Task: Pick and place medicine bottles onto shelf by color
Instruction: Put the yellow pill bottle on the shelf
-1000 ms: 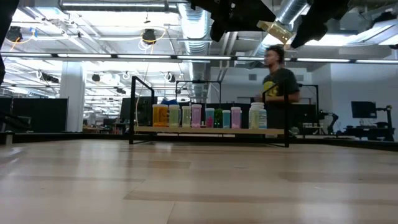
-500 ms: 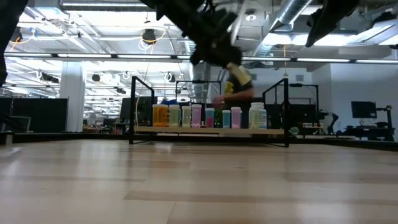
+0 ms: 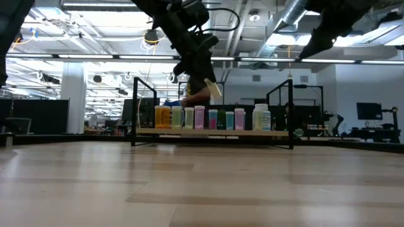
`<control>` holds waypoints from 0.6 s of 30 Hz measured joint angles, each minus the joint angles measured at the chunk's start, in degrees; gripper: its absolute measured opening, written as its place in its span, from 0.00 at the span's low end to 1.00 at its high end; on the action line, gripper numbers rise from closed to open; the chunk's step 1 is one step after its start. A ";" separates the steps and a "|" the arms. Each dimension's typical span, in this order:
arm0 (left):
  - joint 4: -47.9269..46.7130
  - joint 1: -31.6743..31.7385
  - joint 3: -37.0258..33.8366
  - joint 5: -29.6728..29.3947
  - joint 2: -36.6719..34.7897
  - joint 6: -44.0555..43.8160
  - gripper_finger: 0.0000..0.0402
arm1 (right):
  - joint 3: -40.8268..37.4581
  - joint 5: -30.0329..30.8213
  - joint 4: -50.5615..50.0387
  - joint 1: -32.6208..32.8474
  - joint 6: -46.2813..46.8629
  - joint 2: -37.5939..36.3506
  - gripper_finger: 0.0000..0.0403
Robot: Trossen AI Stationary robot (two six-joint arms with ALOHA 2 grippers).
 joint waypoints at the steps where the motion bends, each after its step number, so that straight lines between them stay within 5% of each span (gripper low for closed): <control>1: -0.34 0.45 0.00 0.77 0.00 0.00 0.27 | -1.56 0.01 2.07 0.00 -0.26 -1.11 0.63; 18: -4.40 4.70 -0.02 -0.30 0.00 5.40 0.27 | -21.61 -0.11 29.79 0.20 -0.03 -9.36 0.63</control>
